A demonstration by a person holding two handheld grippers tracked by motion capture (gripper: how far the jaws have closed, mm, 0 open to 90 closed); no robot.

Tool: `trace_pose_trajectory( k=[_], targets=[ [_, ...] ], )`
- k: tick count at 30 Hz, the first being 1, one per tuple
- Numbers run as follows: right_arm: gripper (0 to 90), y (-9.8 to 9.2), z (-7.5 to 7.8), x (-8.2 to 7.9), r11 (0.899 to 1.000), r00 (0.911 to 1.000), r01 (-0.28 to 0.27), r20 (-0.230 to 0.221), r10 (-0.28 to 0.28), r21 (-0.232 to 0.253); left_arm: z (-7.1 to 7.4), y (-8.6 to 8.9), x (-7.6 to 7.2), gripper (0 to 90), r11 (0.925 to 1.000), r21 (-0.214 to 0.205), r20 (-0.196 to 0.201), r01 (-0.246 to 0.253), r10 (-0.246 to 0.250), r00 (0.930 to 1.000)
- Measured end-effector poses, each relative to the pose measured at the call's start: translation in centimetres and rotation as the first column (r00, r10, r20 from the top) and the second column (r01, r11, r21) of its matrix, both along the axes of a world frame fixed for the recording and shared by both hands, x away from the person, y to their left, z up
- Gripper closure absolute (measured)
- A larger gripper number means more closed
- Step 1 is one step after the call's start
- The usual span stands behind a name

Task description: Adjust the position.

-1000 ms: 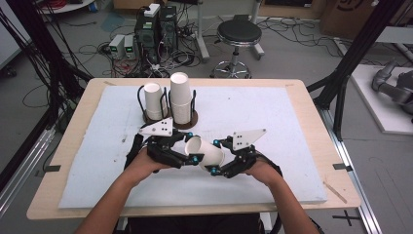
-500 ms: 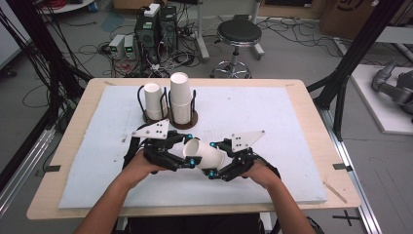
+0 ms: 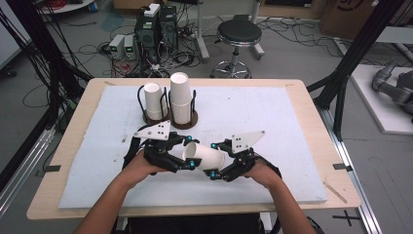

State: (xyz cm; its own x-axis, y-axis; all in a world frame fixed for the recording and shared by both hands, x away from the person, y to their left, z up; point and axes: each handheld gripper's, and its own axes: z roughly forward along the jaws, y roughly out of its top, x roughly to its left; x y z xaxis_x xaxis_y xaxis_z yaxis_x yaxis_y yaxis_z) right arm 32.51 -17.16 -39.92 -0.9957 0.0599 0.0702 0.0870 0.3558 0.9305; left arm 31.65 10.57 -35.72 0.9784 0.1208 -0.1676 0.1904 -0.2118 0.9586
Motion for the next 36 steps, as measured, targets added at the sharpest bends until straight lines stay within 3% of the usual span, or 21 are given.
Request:
trace_pose_trajectory(
  k=[3,5,9,11,17,19,22,24,27,31,33,36],
  targets=[
    [17.4,-0.02,0.05,-0.01,0.999,0.9989,0.039,-0.027,-0.039,0.034,0.06,0.26,0.07,35.2,0.9999,-0.015,0.013,-0.005,0.005,0.9999],
    [17.3,-0.01,-0.03,0.08,0.998,0.9969,0.055,-0.058,-0.053,0.041,0.07,0.36,0.06,35.5,0.9995,-0.032,0.013,-0.008,0.009,0.9999],
    [17.6,0.17,-0.07,0.06,0.998,0.9983,0.041,-0.042,-0.040,0.037,0.08,0.38,-0.02,35.5,0.9988,-0.049,0.008,0.004,-0.003,1.0000],
    [25.3,0.06,0.07,0.01,0.999,0.9995,0.014,-0.027,-0.013,0.037,0.01,0.44,-0.03,35.7,0.9993,-0.038,0.015,0.000,0.001,0.9999],
    [27.2,-0.21,0.15,-0.01,1.000,0.9997,0.013,0.020,-0.013,0.004,-0.38,0.32,-0.12,33.8,0.9994,0.019,-0.011,-0.029,0.029,0.9995],
    [27.2,-0.23,0.15,-0.03,1.000,0.9996,0.015,0.023,-0.014,-0.003,-0.47,0.26,-0.12,26.5,0.9983,0.025,-0.024,-0.052,0.053,0.9983],
    [27.5,-0.12,0.08,0.00,1.000,0.9995,0.014,0.028,-0.013,-0.009,-0.64,0.16,-0.03,26.3,0.9985,0.038,-0.025,-0.040,0.041,0.9988],
    [27.6,-0.06,0.08,-0.09,1.000,0.9997,0.013,0.019,-0.013,-0.010,-0.76,0.10,-0.06,33.6,0.9993,0.034,-0.026,-0.014,0.015,0.9995],
    [28.3,-0.14,0.07,0.01,1.000,0.9999,0.004,0.017,-0.004,-0.012,-0.82,0.17,0.00,35.6,0.9996,0.030,-0.019,0.000,0.000,0.9998],
    [18.0,0.02,-0.08,0.06,0.999,0.9981,0.038,-0.050,-0.038,0.001,-0.75,0.36,0.09,35.9,0.9999,-0.012,-0.010,0.000,0.000,0.9999],
    [17.8,0.12,-0.25,0.10,0.999,0.9961,0.050,-0.073,-0.050,-0.004,-0.66,0.47,0.11,36.0,0.9997,-0.023,-0.003,0.006,-0.006,1.0000],
    [19.5,0.16,-0.11,0.08,0.999,0.9980,0.040,-0.050,-0.039,0.015,-0.70,0.44,0.11,35.9,0.9998,-0.019,-0.009,0.008,-0.008,0.9999]
  ],
)
